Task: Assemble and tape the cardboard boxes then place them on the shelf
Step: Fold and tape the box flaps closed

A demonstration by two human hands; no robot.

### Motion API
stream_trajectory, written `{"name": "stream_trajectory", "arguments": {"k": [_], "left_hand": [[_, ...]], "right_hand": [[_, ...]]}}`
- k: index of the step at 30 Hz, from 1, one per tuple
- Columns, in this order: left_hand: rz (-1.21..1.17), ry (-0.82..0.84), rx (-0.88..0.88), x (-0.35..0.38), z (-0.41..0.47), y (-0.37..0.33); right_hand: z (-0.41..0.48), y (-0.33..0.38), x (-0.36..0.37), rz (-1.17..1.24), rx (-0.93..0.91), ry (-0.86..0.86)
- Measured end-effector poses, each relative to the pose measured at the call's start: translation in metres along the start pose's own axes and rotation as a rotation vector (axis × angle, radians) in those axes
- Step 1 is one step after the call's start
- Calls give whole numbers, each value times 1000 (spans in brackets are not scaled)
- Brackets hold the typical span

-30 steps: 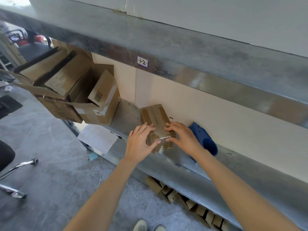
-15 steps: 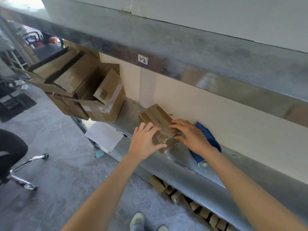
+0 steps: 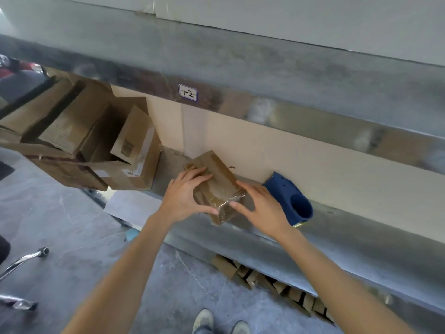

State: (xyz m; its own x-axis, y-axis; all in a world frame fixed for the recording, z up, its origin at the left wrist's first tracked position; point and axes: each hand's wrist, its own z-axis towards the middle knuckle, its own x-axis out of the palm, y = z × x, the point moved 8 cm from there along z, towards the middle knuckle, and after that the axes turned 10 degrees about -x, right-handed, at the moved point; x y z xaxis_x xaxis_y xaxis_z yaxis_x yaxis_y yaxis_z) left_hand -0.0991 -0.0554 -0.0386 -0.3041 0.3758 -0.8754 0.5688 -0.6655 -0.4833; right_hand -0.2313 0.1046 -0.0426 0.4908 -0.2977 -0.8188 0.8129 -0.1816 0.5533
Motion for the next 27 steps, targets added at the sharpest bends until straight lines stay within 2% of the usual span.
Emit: {"name": "stream_trajectory", "arguments": {"k": [4, 11, 15, 21, 24, 27], "left_hand": [[141, -49, 39, -5, -3, -2], [168, -84, 85, -4, -4, 0], [153, -120, 126, -5, -5, 5], [-103, -162, 54, -20, 3, 15], [-301, -114, 10, -22, 12, 18], [-337, -144, -25, -18, 10, 21]], "right_hand": [[11, 4, -8, -40, 23, -7], [13, 11, -4, -48, 160, -92], [18, 6, 6, 79, 199, -85], [30, -6, -3, 213, 219, -59], [35, -8, -7, 270, 205, -17], [41, -9, -6, 371, 214, 4]]}}
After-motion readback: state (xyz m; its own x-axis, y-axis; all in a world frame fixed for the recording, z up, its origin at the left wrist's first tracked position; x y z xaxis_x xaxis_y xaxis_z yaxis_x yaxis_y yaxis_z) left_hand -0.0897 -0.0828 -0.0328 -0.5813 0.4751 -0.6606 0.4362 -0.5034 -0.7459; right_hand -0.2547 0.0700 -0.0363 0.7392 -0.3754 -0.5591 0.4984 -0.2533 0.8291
